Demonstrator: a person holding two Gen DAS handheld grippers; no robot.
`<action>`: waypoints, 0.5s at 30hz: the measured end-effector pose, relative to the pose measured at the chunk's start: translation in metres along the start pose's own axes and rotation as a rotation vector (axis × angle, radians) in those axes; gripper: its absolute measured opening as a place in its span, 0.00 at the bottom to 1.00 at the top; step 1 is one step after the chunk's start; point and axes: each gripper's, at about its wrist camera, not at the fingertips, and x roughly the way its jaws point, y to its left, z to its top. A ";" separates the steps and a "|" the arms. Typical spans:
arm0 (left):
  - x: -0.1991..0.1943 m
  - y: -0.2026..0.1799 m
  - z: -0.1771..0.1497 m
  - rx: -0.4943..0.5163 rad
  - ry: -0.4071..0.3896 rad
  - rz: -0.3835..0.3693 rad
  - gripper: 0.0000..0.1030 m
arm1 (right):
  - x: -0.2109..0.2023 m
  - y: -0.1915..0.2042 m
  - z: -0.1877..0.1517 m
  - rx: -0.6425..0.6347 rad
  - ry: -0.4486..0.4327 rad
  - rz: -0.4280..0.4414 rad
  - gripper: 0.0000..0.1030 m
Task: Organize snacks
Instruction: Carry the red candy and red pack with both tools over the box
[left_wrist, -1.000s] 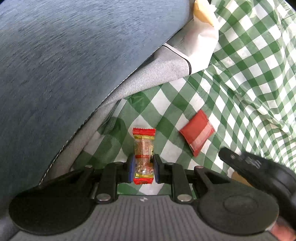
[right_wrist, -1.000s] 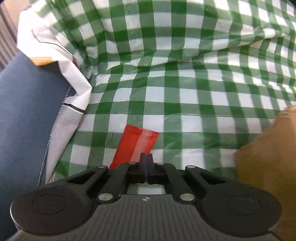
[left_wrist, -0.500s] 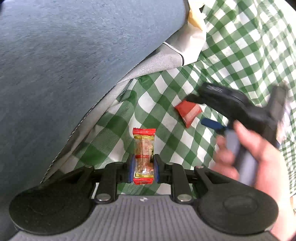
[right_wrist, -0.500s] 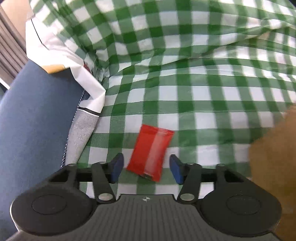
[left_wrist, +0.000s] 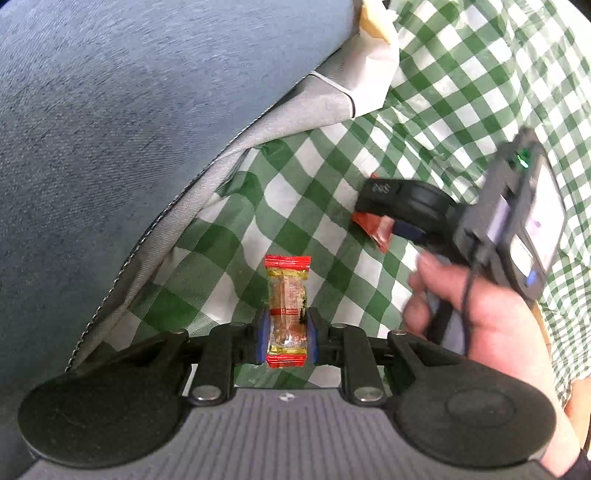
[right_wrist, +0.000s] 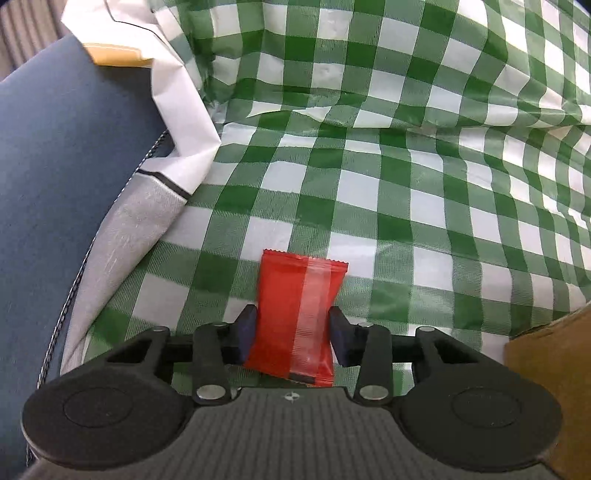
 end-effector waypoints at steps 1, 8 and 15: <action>-0.001 -0.001 -0.001 0.007 -0.003 0.000 0.22 | -0.005 -0.004 -0.002 -0.005 -0.007 -0.001 0.41; -0.002 -0.001 -0.005 0.037 -0.001 0.008 0.22 | -0.075 -0.035 -0.018 -0.007 -0.072 0.051 0.41; -0.004 -0.010 -0.010 0.127 -0.021 0.048 0.22 | -0.181 -0.066 -0.065 -0.003 -0.199 0.174 0.41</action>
